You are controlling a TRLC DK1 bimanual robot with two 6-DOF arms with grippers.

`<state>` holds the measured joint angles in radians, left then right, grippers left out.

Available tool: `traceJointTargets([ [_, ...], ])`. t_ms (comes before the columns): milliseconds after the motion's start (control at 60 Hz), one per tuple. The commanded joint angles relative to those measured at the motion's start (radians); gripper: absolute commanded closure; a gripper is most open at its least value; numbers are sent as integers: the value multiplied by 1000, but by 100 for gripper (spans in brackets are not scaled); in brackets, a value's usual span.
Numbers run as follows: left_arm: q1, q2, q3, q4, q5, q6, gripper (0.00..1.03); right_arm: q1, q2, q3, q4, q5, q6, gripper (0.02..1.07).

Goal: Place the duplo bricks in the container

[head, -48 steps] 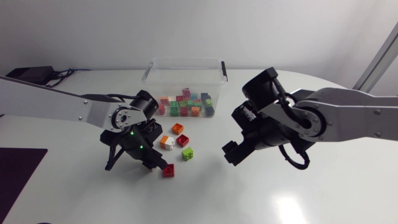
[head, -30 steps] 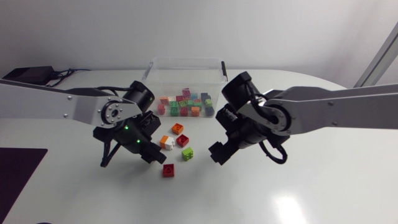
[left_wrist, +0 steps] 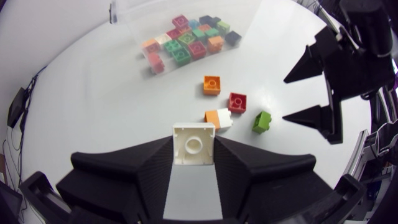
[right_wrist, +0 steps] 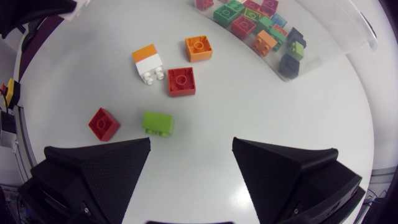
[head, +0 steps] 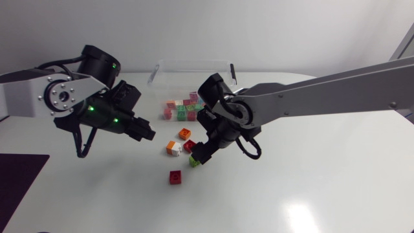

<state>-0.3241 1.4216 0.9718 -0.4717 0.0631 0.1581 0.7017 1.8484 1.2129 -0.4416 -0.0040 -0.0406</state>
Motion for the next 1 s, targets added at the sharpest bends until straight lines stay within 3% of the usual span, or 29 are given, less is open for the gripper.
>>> traceJointTargets([
  [0, 22, -50, -27, 33, 17, 6, 80, 15, 57, 33, -14, -8, 45, 10],
  [283, 72, -122, -22, 148, 90, -3, 80, 35, 143, 103, -34, -27, 85, 13],
  [717, 91, -24, 100, 214, 121, -17, 80, 59, 221, 178, -71, -51, 113, 17],
  [867, 96, 19, 160, 219, 133, -19, 80, 61, 247, 186, -68, -53, 117, 28],
  [983, 97, 56, 203, 228, 138, -19, 80, 61, 256, 186, -68, -53, 117, 31],
])
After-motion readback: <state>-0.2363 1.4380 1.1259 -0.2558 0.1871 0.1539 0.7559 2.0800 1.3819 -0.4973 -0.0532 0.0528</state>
